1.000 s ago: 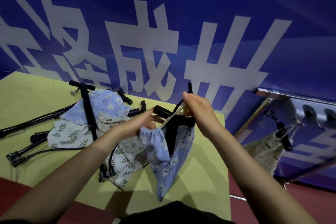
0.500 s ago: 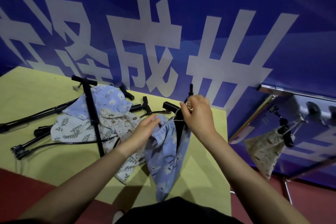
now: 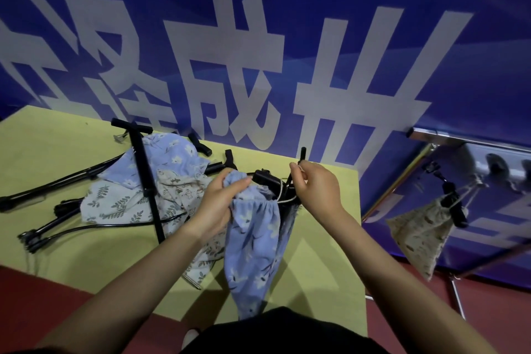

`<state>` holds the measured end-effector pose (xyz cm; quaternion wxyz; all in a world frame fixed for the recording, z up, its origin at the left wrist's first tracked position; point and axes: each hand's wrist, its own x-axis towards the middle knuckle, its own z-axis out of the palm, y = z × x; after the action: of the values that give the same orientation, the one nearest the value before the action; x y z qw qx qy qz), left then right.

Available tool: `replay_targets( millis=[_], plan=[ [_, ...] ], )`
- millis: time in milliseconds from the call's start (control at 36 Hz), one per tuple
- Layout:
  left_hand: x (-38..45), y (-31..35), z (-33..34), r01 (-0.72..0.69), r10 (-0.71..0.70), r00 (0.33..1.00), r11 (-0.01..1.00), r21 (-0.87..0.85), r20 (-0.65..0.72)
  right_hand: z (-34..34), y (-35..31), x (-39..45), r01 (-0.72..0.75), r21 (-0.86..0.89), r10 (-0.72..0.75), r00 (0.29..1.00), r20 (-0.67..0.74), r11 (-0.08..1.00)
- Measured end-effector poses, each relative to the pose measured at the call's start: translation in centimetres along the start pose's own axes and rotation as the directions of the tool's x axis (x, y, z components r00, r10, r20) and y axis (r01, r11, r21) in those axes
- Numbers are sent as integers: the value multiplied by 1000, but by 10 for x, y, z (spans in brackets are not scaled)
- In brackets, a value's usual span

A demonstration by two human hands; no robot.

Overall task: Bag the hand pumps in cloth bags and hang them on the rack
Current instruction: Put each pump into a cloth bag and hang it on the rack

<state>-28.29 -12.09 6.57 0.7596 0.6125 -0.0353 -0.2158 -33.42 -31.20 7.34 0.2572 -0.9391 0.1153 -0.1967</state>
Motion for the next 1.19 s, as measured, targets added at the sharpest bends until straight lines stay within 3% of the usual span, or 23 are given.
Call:
replay_targets(
  millis=[167, 278, 333, 389, 500, 583, 806, 1028, 1194],
  plan=[
    [5, 25, -24, 45, -105, 975, 957, 287, 197, -18, 1, 8, 72, 226, -38, 987, -154, 972],
    [0, 47, -28, -55, -208, 914, 786, 616, 348, -27, 1, 15, 172, 190, -141, 976, -165, 967],
    [-3, 55, -24, -116, -231, 892, 714, 690, 388, -28, 3, 16, 214, 196, -187, 971, -148, 957],
    [-2, 57, -22, -126, -175, 906, 758, 640, 386, -27, 3, 15, 241, 212, -214, 966, -142, 947],
    [-4, 61, -11, -32, -61, 941, 964, 265, 334, -25, -3, 13, 301, 195, -273, 949, -156, 934],
    [-14, 63, 7, -17, -1, 949, 999, 52, 315, -24, -10, 13, 354, 134, -332, 929, -163, 926],
    [-31, 62, 21, -325, 262, 920, 925, 194, 293, -24, -6, 18, 294, 55, -280, 942, -183, 954],
    [-38, 59, 19, -218, 216, 927, 976, -29, 306, -29, -8, 17, 247, 77, -225, 948, -226, 966],
    [-36, 67, 21, -251, 188, 885, 963, 95, 426, -31, -15, 14, 181, 271, -127, 970, -205, 945]
  ],
)
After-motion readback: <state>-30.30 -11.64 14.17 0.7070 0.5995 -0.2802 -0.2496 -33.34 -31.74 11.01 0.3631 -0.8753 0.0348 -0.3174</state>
